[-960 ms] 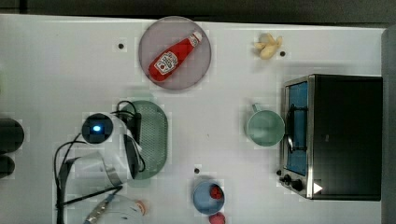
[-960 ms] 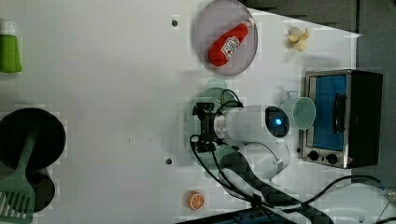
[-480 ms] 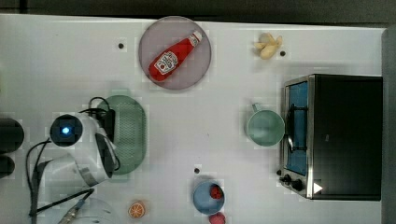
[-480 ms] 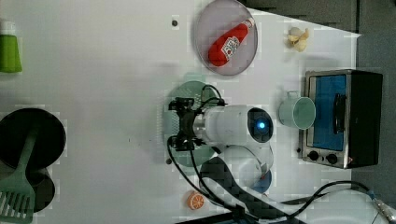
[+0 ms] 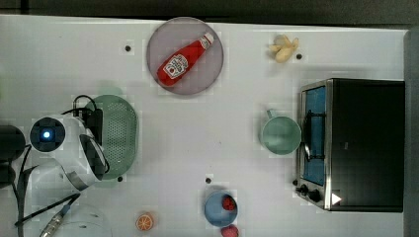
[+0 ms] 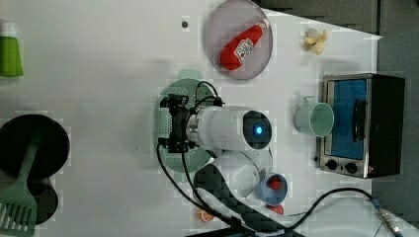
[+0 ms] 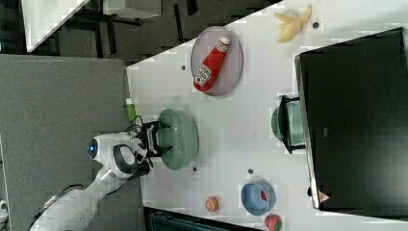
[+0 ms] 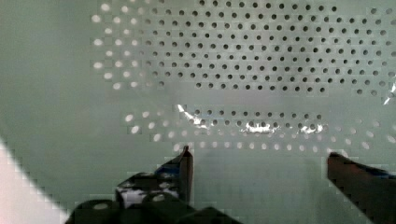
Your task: Drag strainer right to left.
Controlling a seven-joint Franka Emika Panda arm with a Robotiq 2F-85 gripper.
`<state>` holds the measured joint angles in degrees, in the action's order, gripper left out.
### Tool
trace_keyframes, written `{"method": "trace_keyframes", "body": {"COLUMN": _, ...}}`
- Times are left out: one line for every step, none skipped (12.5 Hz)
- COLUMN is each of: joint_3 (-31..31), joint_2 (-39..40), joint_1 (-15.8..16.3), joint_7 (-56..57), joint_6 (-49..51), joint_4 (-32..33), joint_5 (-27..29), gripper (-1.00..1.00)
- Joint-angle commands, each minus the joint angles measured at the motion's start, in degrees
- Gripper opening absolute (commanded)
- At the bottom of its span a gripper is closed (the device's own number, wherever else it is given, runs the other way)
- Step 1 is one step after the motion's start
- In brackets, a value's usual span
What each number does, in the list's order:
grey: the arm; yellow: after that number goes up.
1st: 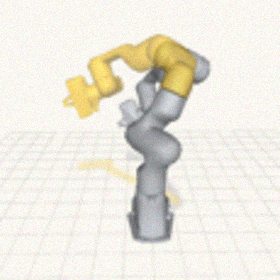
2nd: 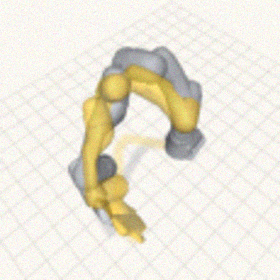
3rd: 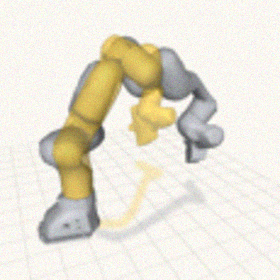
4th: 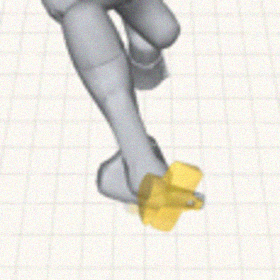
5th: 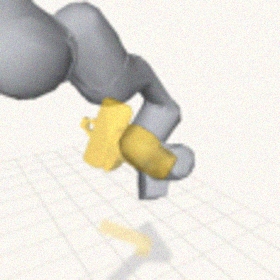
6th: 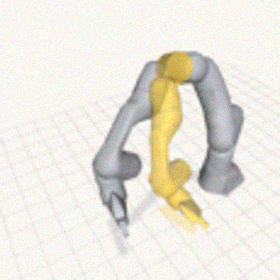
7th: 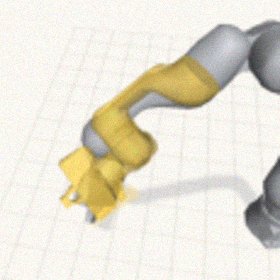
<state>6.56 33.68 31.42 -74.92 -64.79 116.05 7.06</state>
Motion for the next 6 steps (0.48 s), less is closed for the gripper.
{"method": "trace_keyframes", "body": {"joint_3": 0.7, "joint_2": 1.9, "joint_1": 2.6, "joint_7": -2.3, "joint_6": 2.1, "joint_4": -1.9, "joint_5": 0.6, "gripper": 1.00}}
{"method": "trace_keyframes", "body": {"joint_3": 0.7, "joint_2": 2.3, "joint_1": 2.9, "joint_7": -2.3, "joint_6": 2.1, "joint_4": -2.4, "joint_5": 0.6, "gripper": 1.00}}
{"method": "trace_keyframes", "body": {"joint_3": 0.7, "joint_2": 2.6, "joint_1": 3.3, "joint_7": -2.3, "joint_6": 2.1, "joint_4": -2.8, "joint_5": 0.7, "gripper": 1.00}}
{"method": "trace_keyframes", "body": {"joint_3": 0.7, "joint_2": 3.0, "joint_1": 3.6, "joint_7": -2.3, "joint_6": 2.0, "joint_4": -3.3, "joint_5": 0.8, "gripper": 1.00}}
{"method": "trace_keyframes", "body": {"joint_3": 0.7, "joint_2": 3.3, "joint_1": 3.9, "joint_7": -2.3, "joint_6": 1.7, "joint_4": -3.9, "joint_5": 0.8, "gripper": 1.00}}
{"method": "trace_keyframes", "body": {"joint_3": 0.7, "joint_2": 3.5, "joint_1": 4.1, "joint_7": -2.3, "joint_6": 1.9, "joint_4": -4.4, "joint_5": 1.2, "gripper": 1.00}}
